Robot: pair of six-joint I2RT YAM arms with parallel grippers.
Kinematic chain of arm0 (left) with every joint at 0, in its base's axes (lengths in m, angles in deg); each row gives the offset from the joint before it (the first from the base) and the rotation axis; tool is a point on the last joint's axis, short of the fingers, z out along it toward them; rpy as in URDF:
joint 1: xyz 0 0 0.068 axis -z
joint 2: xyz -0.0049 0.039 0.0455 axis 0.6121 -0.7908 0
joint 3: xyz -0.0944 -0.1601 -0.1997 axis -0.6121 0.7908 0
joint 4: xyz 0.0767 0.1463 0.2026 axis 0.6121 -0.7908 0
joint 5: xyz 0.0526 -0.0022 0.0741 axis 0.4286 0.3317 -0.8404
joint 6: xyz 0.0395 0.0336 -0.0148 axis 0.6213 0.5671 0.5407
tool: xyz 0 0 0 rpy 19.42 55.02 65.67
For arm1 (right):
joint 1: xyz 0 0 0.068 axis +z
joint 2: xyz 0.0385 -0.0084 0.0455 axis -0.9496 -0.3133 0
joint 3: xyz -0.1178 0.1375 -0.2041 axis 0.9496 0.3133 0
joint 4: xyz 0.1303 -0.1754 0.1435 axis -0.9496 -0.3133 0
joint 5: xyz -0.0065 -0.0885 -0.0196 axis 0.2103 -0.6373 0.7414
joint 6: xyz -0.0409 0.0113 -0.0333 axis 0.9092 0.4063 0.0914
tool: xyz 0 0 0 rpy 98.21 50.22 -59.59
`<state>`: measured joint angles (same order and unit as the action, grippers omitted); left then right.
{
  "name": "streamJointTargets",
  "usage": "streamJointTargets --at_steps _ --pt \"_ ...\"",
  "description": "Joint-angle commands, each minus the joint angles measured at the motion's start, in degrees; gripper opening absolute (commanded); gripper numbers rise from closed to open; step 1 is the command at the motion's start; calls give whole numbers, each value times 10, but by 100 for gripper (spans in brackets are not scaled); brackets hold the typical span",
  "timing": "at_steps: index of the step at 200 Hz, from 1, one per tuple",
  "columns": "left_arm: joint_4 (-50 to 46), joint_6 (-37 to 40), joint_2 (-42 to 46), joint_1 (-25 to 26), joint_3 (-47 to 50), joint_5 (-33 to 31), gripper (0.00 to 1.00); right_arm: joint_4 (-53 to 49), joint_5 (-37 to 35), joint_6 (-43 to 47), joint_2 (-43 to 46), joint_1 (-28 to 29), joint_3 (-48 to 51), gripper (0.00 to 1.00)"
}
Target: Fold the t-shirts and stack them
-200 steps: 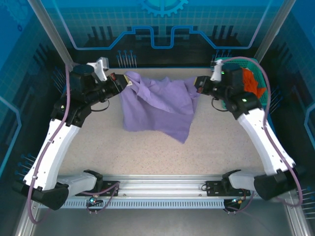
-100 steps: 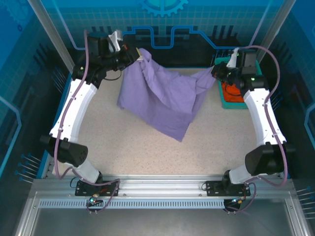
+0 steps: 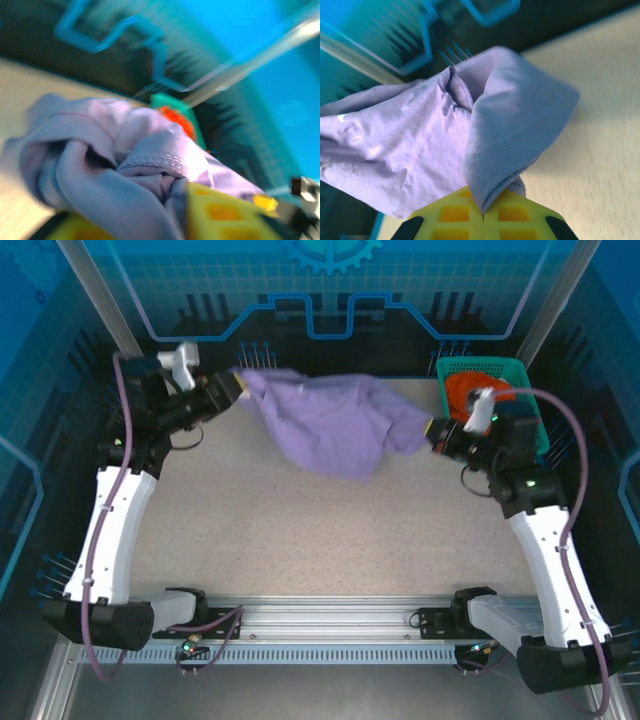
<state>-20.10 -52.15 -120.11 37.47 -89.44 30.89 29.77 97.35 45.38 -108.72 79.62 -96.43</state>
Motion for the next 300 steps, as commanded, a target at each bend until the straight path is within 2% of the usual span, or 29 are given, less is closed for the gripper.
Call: streamJointTargets --at_steps 1,18,29,36,42,59,76,115,137,162,192,209,229,251,261,278,286,300 --pt "-71 -79 -34 -93 141 -19 60 -45 -42 -2 -18 45 93 0" --pt "-73 -90 -49 -139 199 -16 74 -79 -53 6 -59 59 124 4" --pt "-79 -89 -51 -141 211 -31 77 -107 -76 8 -87 56 128 17" --pt "-78 -88 -47 -136 214 -35 78 -116 -87 7 -95 50 128 21" --pt "-81 -86 -42 -128 214 -42 78 -117 -94 6 -94 44 130 25" --pt "-113 -69 -23 -82 199 -86 80 -115 -125 -13 -69 26 134 51" --pt "-139 -71 3 -17 204 -131 80 -97 -129 -26 -46 23 139 60" --pt "-86 -176 80 142 341 -201 80 -87 -123 -24 -81 37 128 65" --pt "-75 -204 68 227 385 -259 80 -87 -92 -7 -139 60 119 64" --pt "-76 -206 22 245 401 -268 80 -94 -90 4 -192 105 113 63" --pt "-6 -236 -11 283 433 -268 79 -59 -81 -23 -215 153 142 64" --pt "12 -230 -52 285 425 -273 78 -49 -79 -42 -234 183 145 63" --pt "16 -215 -89 283 413 -327 69 -48 -88 -64 -259 218 141 60" --pt "46 -197 -115 277 418 -367 66 -51 -94 -85 -280 246 140 57" --pt "49 -190 -137 270 408 -371 53 -49 -102 -91 -283 259 142 57" --pt "48 -184 -170 254 391 -374 21 -38 -100 -104 -294 276 147 57" --pt "50 -182 -175 244 387 -383 12 -33 -94 -110 -301 282 148 55" --pt "45 -175 -180 220 377 -397 2 -27 -99 -121 -314 294 148 54"
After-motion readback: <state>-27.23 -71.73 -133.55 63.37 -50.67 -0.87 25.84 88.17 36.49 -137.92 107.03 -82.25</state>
